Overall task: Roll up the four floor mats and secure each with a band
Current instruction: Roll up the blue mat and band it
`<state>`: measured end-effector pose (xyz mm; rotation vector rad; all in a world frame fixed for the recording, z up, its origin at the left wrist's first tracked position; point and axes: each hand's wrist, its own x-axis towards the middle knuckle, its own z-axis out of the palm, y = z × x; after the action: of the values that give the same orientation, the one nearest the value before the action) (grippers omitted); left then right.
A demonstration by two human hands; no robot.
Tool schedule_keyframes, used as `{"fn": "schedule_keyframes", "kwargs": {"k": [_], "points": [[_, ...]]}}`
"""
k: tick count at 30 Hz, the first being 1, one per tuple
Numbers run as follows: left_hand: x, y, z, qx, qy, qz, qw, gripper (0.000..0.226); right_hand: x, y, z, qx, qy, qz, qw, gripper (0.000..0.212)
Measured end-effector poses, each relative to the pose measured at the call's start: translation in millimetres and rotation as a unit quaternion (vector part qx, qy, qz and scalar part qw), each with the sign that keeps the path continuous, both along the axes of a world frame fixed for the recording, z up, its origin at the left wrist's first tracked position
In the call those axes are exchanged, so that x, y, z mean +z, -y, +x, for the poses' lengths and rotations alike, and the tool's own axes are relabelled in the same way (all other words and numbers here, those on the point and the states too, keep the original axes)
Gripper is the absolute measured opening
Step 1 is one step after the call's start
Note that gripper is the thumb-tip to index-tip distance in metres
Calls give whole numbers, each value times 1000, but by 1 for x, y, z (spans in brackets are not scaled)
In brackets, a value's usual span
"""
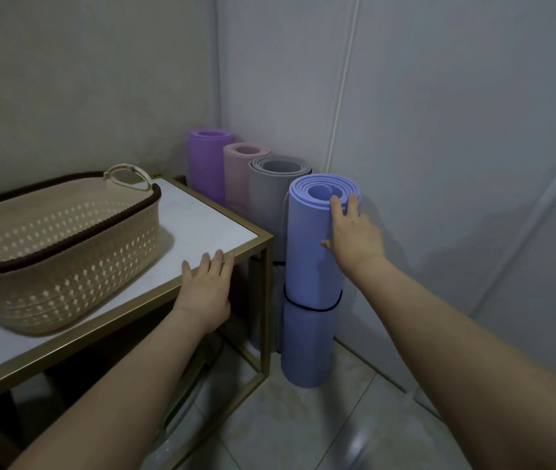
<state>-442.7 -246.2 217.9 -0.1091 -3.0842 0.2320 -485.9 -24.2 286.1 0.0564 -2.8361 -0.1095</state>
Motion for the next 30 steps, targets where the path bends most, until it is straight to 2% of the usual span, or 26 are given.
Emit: {"fn": "schedule_keyframes", "kwargs": {"k": [6, 10, 19, 22, 26, 30], "points": [[-5, -4, 2, 7, -16, -18, 1000, 79, 4, -5, -6, -28, 33, -95, 995, 86], [-8, -8, 5, 17, -27, -34, 999, 77, -3, -16, 3, 1, -8, -54, 998, 77], [-4, -11, 21, 15, -18, -65, 998, 71, 2, -28, 14, 37, 20, -40, 998, 74], [-5, -17, 34, 10, -7, -72, 997, 66, -6, -37, 31, 37, 20, -39, 998, 63], [-31, -38, 62, -19, 55, -30, 998, 56, -40, -59, 74, 54, 21, -10, 998, 39], [-94, -71, 107, -60, 132, 3, 989, 42, -102, -89, 127, 67, 68, 22, 995, 39]]}}
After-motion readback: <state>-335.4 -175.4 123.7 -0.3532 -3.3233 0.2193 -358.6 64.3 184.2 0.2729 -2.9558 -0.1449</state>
